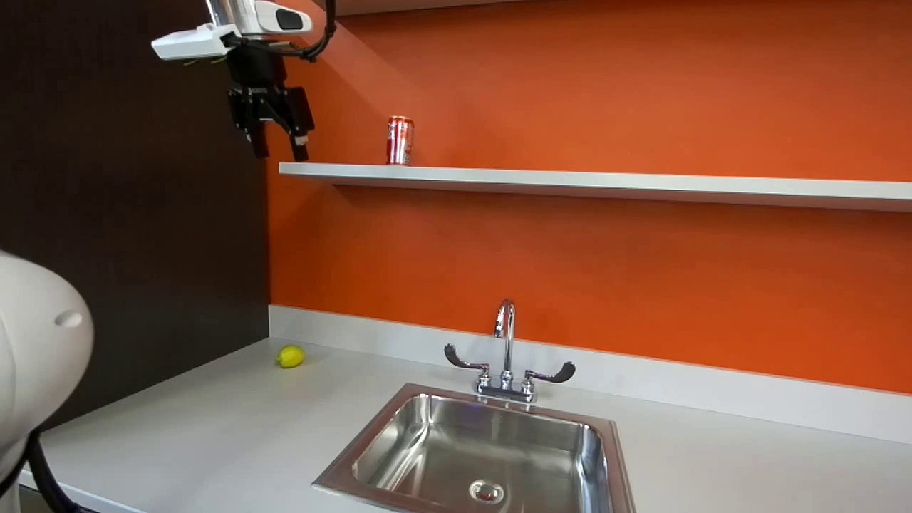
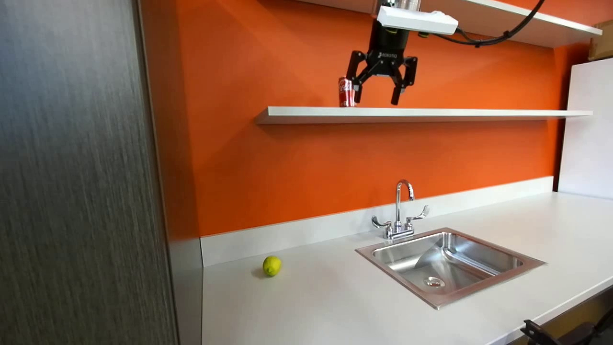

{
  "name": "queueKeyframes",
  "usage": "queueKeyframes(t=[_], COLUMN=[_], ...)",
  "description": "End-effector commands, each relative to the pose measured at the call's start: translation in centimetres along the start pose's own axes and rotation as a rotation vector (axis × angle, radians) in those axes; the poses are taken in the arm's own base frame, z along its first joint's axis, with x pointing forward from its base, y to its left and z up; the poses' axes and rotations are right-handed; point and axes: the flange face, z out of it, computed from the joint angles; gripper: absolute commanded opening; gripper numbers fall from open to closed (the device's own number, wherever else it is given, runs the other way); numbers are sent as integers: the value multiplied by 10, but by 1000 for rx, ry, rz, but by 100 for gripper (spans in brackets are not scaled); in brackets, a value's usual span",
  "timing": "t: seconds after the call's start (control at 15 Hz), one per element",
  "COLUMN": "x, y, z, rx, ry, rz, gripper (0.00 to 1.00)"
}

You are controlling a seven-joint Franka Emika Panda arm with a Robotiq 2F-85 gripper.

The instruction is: Put the red can on the bottom shelf

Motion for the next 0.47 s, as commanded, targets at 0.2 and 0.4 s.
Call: queueKeyframes(t=[0.2,0.4], x=[-18,-17], y=[6,6], z=[13,13], rx=[-2,-2], ry=[-23,-24], rz=[1,1], gripper=[100,100])
